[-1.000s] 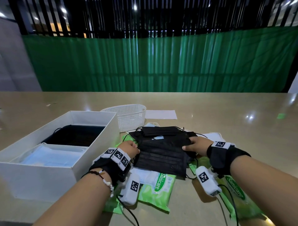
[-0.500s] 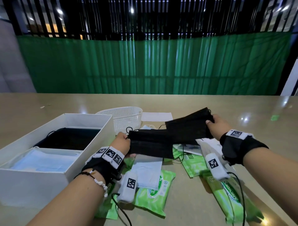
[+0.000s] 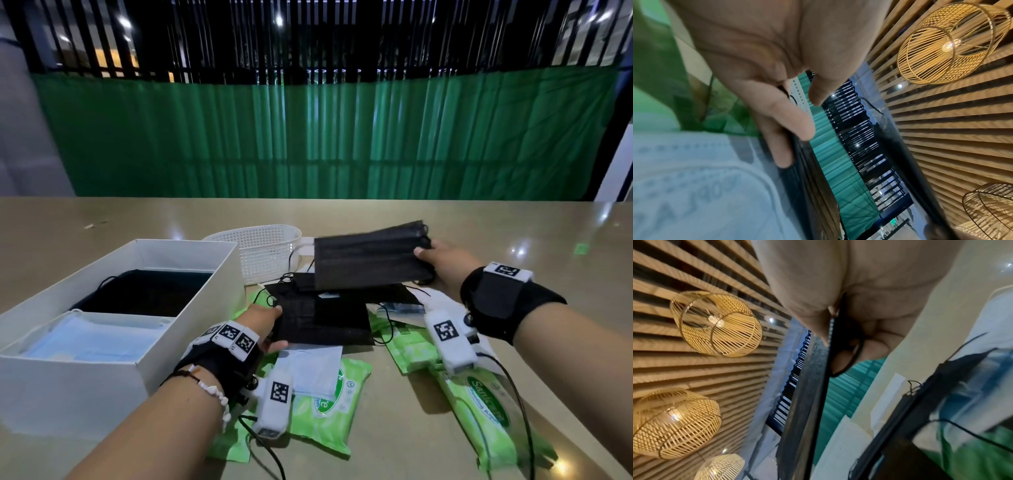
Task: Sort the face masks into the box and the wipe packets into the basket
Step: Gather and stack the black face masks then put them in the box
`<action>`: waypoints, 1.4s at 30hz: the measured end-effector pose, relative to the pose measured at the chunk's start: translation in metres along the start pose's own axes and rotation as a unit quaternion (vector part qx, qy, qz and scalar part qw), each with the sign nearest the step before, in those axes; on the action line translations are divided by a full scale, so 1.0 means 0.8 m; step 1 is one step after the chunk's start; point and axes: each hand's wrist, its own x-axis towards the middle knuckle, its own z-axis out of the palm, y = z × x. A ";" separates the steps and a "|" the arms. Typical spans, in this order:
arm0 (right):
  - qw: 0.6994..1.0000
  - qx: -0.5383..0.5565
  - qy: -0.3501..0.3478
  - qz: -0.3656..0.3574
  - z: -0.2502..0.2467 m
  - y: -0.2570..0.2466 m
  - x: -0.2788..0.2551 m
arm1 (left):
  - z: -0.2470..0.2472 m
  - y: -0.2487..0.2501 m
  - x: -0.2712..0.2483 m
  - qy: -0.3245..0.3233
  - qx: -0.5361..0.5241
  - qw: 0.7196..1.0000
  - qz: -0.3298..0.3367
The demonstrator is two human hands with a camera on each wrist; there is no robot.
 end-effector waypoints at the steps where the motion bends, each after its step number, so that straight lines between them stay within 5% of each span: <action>1: 0.999 -0.017 -0.023 0.014 0.006 0.005 -0.003 | -0.003 0.000 0.011 -0.030 -0.072 0.997 -0.026; 7: 0.994 -0.028 -0.068 0.076 0.043 0.029 -0.019 | -0.006 -0.005 0.008 -0.049 -0.149 0.987 -0.045; 10: 0.981 -0.129 -0.089 0.114 0.058 0.048 -0.015 | -0.005 -0.008 0.008 -0.081 -0.119 0.988 -0.055; 13: 0.914 -0.377 -0.120 0.092 0.069 0.060 -0.012 | -0.004 -0.011 0.009 -0.082 -0.046 0.995 -0.038; 15: 0.893 -0.427 -0.110 0.084 0.071 0.069 -0.009 | -0.003 -0.014 0.010 -0.077 -0.001 0.997 0.005; 19: 0.925 -0.358 -0.090 0.091 0.062 0.083 0.005 | 0.000 -0.006 0.009 -0.071 0.033 0.995 0.063; 31: 0.985 -0.103 -0.079 0.111 0.029 0.074 -0.011 | 0.040 0.016 -0.028 -0.173 -0.112 0.970 0.130; 38: 0.971 -0.236 -0.024 0.016 0.014 0.079 -0.015 | 0.035 0.007 -0.023 -0.133 -0.104 0.981 0.092; 42: 0.949 -0.296 -0.090 -0.063 0.023 0.071 -0.029 | 0.032 0.003 -0.022 -0.143 -0.087 0.981 0.095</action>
